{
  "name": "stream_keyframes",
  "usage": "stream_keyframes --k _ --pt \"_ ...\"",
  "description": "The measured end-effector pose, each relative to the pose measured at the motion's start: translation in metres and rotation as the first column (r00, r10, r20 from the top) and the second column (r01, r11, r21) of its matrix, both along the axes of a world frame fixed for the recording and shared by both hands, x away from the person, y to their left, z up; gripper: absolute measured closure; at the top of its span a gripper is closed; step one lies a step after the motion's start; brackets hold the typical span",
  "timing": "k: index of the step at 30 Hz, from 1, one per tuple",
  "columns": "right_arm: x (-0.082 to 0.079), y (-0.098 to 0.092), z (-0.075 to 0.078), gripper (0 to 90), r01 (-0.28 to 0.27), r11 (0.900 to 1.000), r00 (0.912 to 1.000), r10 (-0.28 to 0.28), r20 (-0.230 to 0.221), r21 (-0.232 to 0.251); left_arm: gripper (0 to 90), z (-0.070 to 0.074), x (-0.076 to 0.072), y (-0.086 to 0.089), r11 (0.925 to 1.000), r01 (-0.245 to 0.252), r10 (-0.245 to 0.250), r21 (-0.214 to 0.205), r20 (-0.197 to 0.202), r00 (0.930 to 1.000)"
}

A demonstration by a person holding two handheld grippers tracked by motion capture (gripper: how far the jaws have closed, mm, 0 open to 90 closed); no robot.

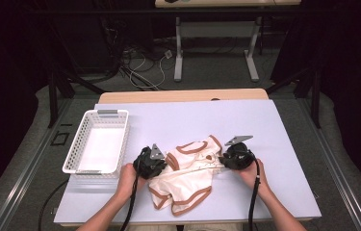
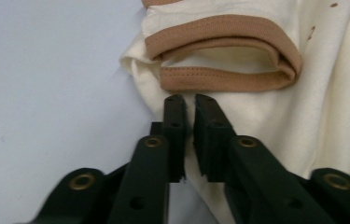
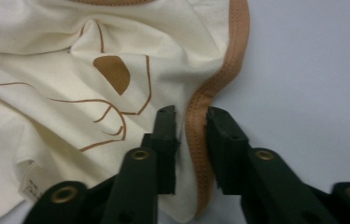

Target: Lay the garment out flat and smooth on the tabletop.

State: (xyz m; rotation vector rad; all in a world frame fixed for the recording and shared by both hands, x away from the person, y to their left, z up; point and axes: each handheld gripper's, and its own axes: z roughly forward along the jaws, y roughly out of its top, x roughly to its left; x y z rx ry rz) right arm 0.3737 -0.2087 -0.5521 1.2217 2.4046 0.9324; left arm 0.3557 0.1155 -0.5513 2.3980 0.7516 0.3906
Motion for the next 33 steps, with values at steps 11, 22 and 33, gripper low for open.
stream_keyframes --k 11,22,33 --pt "-0.002 0.001 0.004 85.4 -0.018 0.9993 0.9997 0.018 0.014 -0.032 90.0 0.003 -0.007 0.007 1.0 0.0 0.0 0.006 -0.022 0.9998" --pt "-0.008 0.011 0.004 85.5 -0.089 0.9939 0.996 0.089 0.005 -0.065 89.7 0.008 -0.026 0.021 1.0 -0.006 0.006 -0.003 -0.097 0.9952" --pt "-0.011 0.014 0.007 85.6 -0.112 0.9894 0.9931 0.108 -0.045 -0.092 79.3 0.007 -0.029 0.024 0.9991 -0.038 0.035 -0.021 -0.121 0.9921"
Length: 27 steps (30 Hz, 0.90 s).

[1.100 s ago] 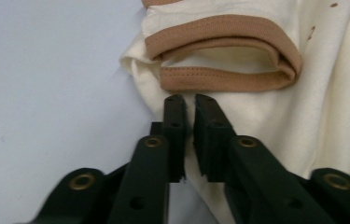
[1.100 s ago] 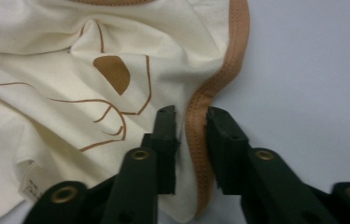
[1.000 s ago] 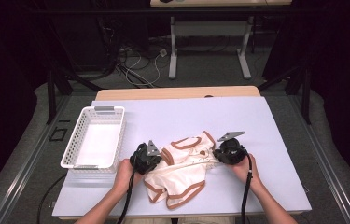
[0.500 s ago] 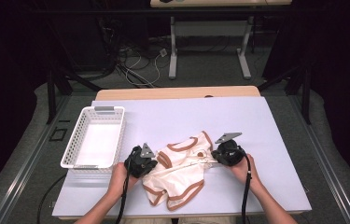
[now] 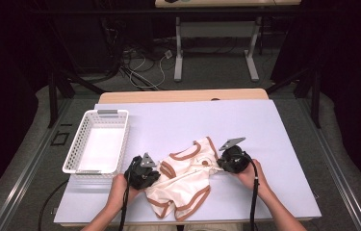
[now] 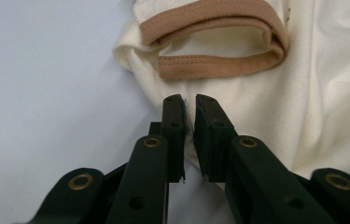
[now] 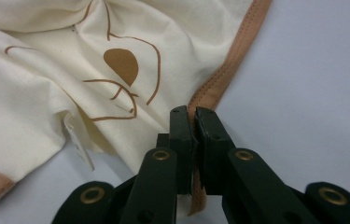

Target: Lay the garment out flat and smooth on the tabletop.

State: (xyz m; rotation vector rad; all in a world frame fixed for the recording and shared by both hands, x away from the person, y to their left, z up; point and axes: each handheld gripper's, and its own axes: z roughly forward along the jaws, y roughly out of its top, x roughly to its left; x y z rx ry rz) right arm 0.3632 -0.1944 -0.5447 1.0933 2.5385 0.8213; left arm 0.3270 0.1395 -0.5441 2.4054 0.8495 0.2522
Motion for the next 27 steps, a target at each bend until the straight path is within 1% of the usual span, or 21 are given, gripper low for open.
stream_keyframes --k 1,2,3,4,5,7,8,10,11,12,13,14,15,17,18,19,20,23,24,25,27 --pt "-0.001 0.0 0.0 85.5 0.009 1.0 0.9999 -0.009 -0.012 0.002 74.0 0.0 0.001 0.0 1.0 -0.006 0.005 0.007 0.008 1.0" --pt "-0.001 0.0 0.0 85.3 0.009 1.0 0.9999 -0.009 -0.013 0.001 69.3 0.001 0.002 0.0 1.0 -0.009 0.009 0.003 0.005 0.9999" --pt "0.0 0.0 0.0 84.8 -0.008 1.0 1.0 0.008 -0.003 0.002 67.0 0.002 0.002 0.001 0.9999 -0.017 0.017 -0.003 0.015 0.9997" --pt "0.001 0.0 0.0 82.9 -0.005 1.0 1.0 0.005 -0.004 0.0 62.4 0.003 0.002 0.0 0.9994 -0.031 0.031 -0.012 0.016 0.9994" --pt "0.001 0.0 0.0 80.5 -0.001 1.0 1.0 0.001 0.004 0.007 57.6 0.005 0.003 0.0 0.9994 -0.033 0.033 -0.009 0.019 0.9993" --pt "0.002 -0.002 0.003 74.4 -0.006 0.9998 0.9999 0.006 0.013 0.019 53.1 0.009 0.003 0.0 0.9981 -0.053 0.054 -0.03 0.036 0.9979" --pt "0.002 -0.002 0.004 70.1 0.011 0.9995 0.9996 -0.012 0.025 0.03 50.5 0.012 0.004 0.0 0.9976 -0.059 0.06 -0.036 0.04 0.9974" --pt "0.003 -0.004 0.007 64.7 0.009 0.9992 0.9986 -0.011 0.051 0.039 48.1 0.017 0.006 0.002 0.9948 -0.076 0.079 -0.069 0.045 0.9959" --pt "0.004 -0.003 0.007 62.4 0.01 0.9977 0.9978 -0.014 0.065 0.067 46.7 0.019 0.008 0.002 0.9932 -0.081 0.084 -0.084 0.038 0.9957" --pt "0.004 -0.004 0.008 58.9 0.012 0.9985 0.9979 -0.015 0.064 0.053 45.1 0.021 0.01 0.002 0.9922 -0.083 0.087 -0.092 0.035 0.9956" --pt "0.004 -0.004 0.009 56.2 0.022 0.9982 0.9977 -0.025 0.062 0.056 43.8 0.023 0.011 0.001 0.9902 -0.089 0.093 -0.107 0.03 0.9952" --pt "0.005 -0.004 0.009 53.9 0.024 0.998 0.9972 -0.028 0.069 0.058 43.1 0.025 0.013 0.0 0.9894 -0.089 0.093 -0.115 0.027 0.9954" --pt "0.005 -0.003 0.008 52.5 0.027 0.9974 0.9969 -0.032 0.072 0.067 42.6 0.027 0.015 -0.001 0.9899 -0.086 0.09 -0.112 0.029 0.9955" --pt "0.005 -0.003 0.008 52.1 0.032 0.9965 0.9961 -0.038 0.08 0.077 40.8 0.029 0.021 -0.004 0.9879 -0.094 0.098 -0.123 0.024 0.9949" --pt "0.005 -0.004 0.008 51.1 0.028 0.9966 0.9958 -0.034 0.085 0.077 40.4 0.03 0.023 -0.007 0.9853 -0.107 0.109 -0.133 0.007 0.994" --pt "0.005 -0.004 0.009 50.4 0.027 0.9963 0.9954 -0.035 0.09 0.081 39.5 0.029 0.027 -0.009 0.9864 -0.108 0.109 -0.124 0.008 0.994" --pt "0.003 -0.004 0.009 50.0 0.036 0.9952 0.9944 -0.045 0.096 0.091 38.2 0.028 0.029 -0.012 0.9863 -0.11 0.109 -0.124 -0.012 0.994" --pt "0.003 -0.004 0.009 49.6 0.03 0.9959 0.9938 -0.039 0.104 0.086 34.7 0.022 0.035 -0.02 0.9869 -0.118 0.116 -0.11 -0.023 0.9929" --pt "0.004 -0.004 0.009 49.7 0.031 0.996 0.9932 -0.04 0.109 0.084 34.2 0.021 0.037 -0.021 0.9894 -0.109 0.107 -0.096 -0.027 0.9939" --pt "0.004 -0.004 0.009 49.8 0.032 0.9959 0.9931 -0.041 0.11 0.084 33.5 0.019 0.04 -0.024 0.988 -0.119 0.116 -0.099 -0.03 0.9928" --pt "0.005 -0.004 0.008 50.6 0.032 0.9951 0.9932 -0.042 0.109 0.093 33.8 0.018 0.044 -0.026 0.9894 -0.112 0.107 -0.093 -0.052 0.9929"
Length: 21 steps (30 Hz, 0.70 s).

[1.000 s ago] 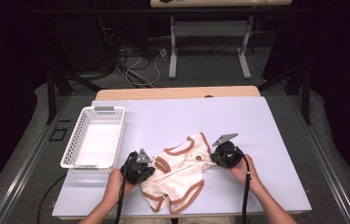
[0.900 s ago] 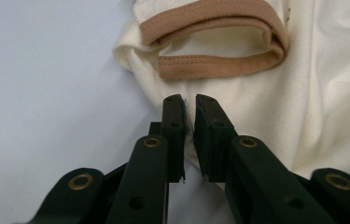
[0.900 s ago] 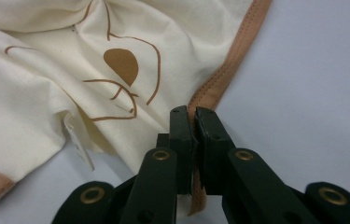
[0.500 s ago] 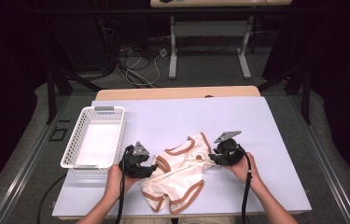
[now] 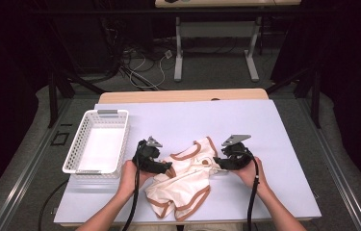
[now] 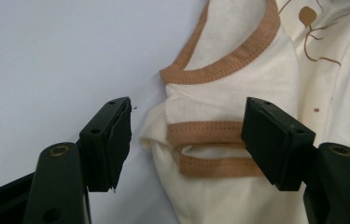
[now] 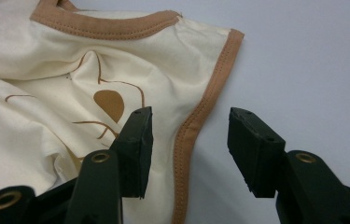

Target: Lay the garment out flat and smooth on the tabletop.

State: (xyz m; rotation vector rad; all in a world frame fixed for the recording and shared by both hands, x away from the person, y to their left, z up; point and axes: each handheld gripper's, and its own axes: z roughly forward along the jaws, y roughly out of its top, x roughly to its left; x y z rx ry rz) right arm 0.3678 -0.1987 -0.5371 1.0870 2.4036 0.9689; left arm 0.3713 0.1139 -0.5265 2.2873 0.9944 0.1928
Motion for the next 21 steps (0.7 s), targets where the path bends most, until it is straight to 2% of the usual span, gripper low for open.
stream_keyframes --k 2,5,8,10,12,13,15,16,21 --pt "0.0 -0.001 -0.001 51.3 -0.007 1.0 1.0 0.007 -0.004 -0.002 37.8 -0.004 0.006 0.0 0.9998 0.003 -0.004 -0.021 -0.037 0.9993" --pt "0.0 -0.001 -0.001 51.7 -0.006 1.0 0.9999 0.006 -0.009 0.0 45.3 -0.01 0.011 -0.003 0.9999 0.015 -0.015 -0.007 -0.063 0.9979" --pt "0.001 0.001 -0.002 51.9 -0.021 0.9998 0.9998 0.021 -0.008 0.001 54.5 -0.012 0.01 -0.008 0.999 0.035 -0.034 0.029 -0.043 0.9985" --pt "0.002 0.002 -0.004 52.1 -0.03 0.9995 0.9992 0.03 -0.027 0.006 62.4 -0.014 0.009 -0.01 0.9969 0.053 -0.052 0.058 -0.025 0.9983" --pt "0.002 0.003 -0.006 52.2 -0.031 0.9995 0.9992 0.031 -0.026 0.002 71.3 -0.015 0.006 -0.013 0.9941 0.073 -0.072 0.08 -0.01 0.9974" --pt "0.002 0.003 -0.005 52.2 -0.034 0.9994 0.9987 0.034 -0.037 -0.004 74.1 -0.015 0.004 -0.014 0.9938 0.069 -0.07 0.088 0.012 0.9975" --pt "0.002 0.003 -0.006 52.3 -0.029 0.9996 0.9987 0.029 -0.041 -0.004 80.7 -0.014 0.002 -0.016 0.9918 0.08 -0.083 0.1 0.027 0.9962" --pt "0.002 0.003 -0.006 52.2 -0.031 0.9995 0.9991 0.031 -0.03 -0.001 82.1 -0.014 0.001 -0.017 0.9924 0.08 -0.083 0.094 0.03 0.9961" --pt "0.003 0.001 -0.005 51.9 -0.028 0.9996 0.9991 0.027 -0.033 -0.003 83.4 -0.009 0.003 -0.014 0.9929 0.075 -0.08 0.093 0.051 0.9955"
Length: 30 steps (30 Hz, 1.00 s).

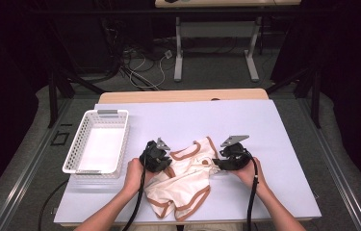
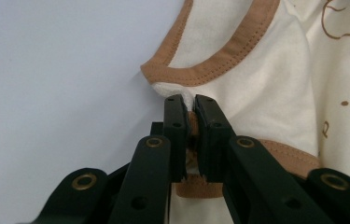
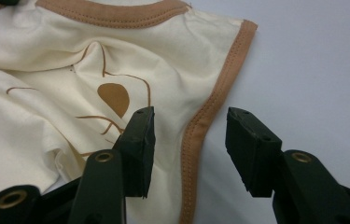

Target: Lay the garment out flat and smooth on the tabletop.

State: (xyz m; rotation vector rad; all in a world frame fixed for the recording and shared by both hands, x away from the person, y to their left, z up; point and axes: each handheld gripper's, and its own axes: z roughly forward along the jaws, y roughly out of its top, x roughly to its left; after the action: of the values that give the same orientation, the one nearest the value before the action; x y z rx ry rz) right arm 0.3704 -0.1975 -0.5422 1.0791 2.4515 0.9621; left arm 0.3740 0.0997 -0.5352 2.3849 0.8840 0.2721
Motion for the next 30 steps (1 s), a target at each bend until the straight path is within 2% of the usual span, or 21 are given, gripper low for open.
stream_keyframes --k 2,4,6,7,12,16,18,19,20,22,25,27,30 --pt "0.0 0.0 0.0 51.4 0.008 1.0 1.0 -0.008 -0.002 -0.003 83.4 0.001 0.002 0.001 0.9999 -0.008 0.008 -0.01 0.009 0.9999" --pt "0.001 0.0 -0.002 51.1 0.012 0.9999 0.9999 -0.012 0.008 0.006 83.3 0.004 0.006 0.003 0.9999 -0.013 0.013 -0.01 0.0 0.9999" --pt "0.001 0.0 -0.001 51.4 0.019 0.9998 0.9998 -0.02 -0.009 -0.002 83.1 0.005 0.01 0.005 0.9996 -0.024 0.024 -0.013 -0.003 0.9997" --pt "0.002 0.0 -0.002 52.2 0.008 0.9999 1.0 -0.008 -0.003 -0.007 82.9 0.006 0.013 0.006 0.9997 -0.026 0.026 -0.003 -0.003 0.9997" --pt "0.003 0.002 -0.005 52.5 0.005 0.9998 0.999 -0.005 -0.044 -0.021 80.0 0.005 0.024 0.008 0.9993 -0.034 0.034 0.018 -0.025 0.9991" --pt "0.009 0.004 0.001 52.3 0.018 0.9997 0.9994 -0.019 -0.029 -0.019 72.2 0.004 0.027 0.01 0.9986 -0.051 0.052 0.013 -0.032 0.9982" --pt "0.015 0.005 0.005 52.2 0.027 0.9995 0.9996 -0.027 0.001 -0.018 69.0 0.004 0.029 0.011 0.9978 -0.066 0.066 0.001 -0.035 0.9972" --pt "0.018 0.006 0.005 52.3 0.041 0.9991 0.9991 -0.041 0.012 -0.002 66.1 0.004 0.03 0.011 0.9968 -0.079 0.079 -0.006 -0.049 0.9957" --pt "0.022 0.007 0.007 52.1 0.044 0.999 0.999 -0.044 0.003 -0.009 62.4 0.003 0.031 0.011 0.9964 -0.085 0.084 -0.006 -0.052 0.9951" --pt "0.03 0.009 0.008 52.1 0.07 0.9976 0.9975 -0.07 0.016 -0.002 60.5 0.001 0.033 0.01 0.9963 -0.085 0.084 -0.012 -0.065 0.9943" --pt "0.044 0.016 0.004 53.3 0.096 0.9951 0.9954 -0.096 0.006 0.025 70.9 -0.002 0.031 0.005 0.9993 -0.038 0.038 0.0 -0.071 0.9968" --pt "0.052 0.021 0.0 55.6 0.113 0.9932 0.9934 -0.112 -0.023 0.027 77.8 -0.002 0.029 0.001 0.9995 -0.023 0.025 0.023 -0.058 0.998" --pt "0.056 0.026 -0.009 70.9 0.111 0.9938 0.992 -0.111 -0.06 -0.003 82.2 -0.001 0.028 -0.002 0.999 -0.012 0.013 0.043 -0.041 0.9991"
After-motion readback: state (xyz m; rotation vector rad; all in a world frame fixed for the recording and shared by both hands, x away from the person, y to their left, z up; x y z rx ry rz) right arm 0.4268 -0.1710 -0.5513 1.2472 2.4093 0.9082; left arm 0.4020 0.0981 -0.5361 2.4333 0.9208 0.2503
